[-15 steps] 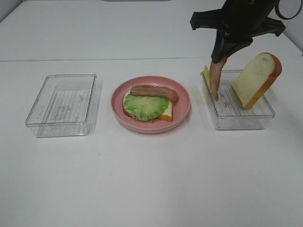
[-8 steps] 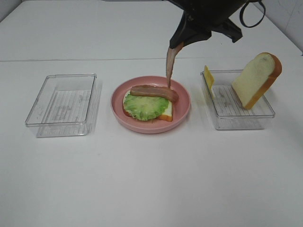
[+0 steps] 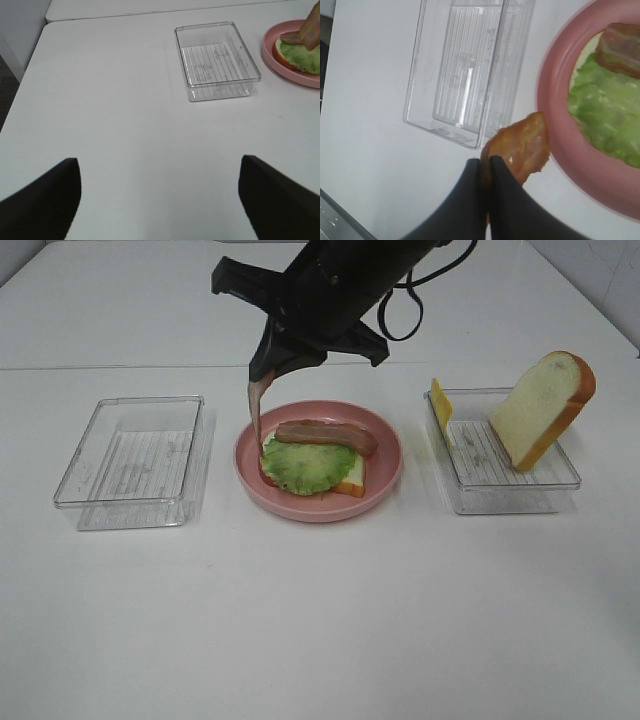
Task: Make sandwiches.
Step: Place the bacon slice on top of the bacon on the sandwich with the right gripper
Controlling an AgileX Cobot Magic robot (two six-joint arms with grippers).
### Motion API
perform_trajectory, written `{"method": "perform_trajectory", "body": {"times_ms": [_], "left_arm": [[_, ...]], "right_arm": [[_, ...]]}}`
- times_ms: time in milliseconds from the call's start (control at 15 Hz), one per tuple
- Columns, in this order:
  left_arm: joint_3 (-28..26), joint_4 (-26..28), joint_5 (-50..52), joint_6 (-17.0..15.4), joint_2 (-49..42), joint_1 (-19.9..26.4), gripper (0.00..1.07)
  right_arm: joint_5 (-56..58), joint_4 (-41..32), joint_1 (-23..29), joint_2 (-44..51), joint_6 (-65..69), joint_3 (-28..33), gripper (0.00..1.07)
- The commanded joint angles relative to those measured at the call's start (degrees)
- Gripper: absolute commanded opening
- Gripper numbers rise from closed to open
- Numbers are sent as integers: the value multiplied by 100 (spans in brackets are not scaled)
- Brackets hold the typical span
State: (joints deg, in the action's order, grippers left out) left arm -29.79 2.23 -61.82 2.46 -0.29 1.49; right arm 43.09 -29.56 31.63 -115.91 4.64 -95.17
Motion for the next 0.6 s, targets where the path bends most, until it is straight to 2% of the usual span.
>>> {"method": "perform_trajectory", "body": {"times_ms": [67, 333, 600], "left_arm": [[6, 23, 29, -11, -74, 0, 79], [6, 23, 29, -11, -74, 0, 79], [6, 23, 29, -11, -74, 0, 79]], "right_arm": [[-109, -86, 92, -223, 34, -235, 0], [-304, -166, 103, -676, 92, -579, 0], [-315, 584, 97, -1049, 527, -670, 0]]}}
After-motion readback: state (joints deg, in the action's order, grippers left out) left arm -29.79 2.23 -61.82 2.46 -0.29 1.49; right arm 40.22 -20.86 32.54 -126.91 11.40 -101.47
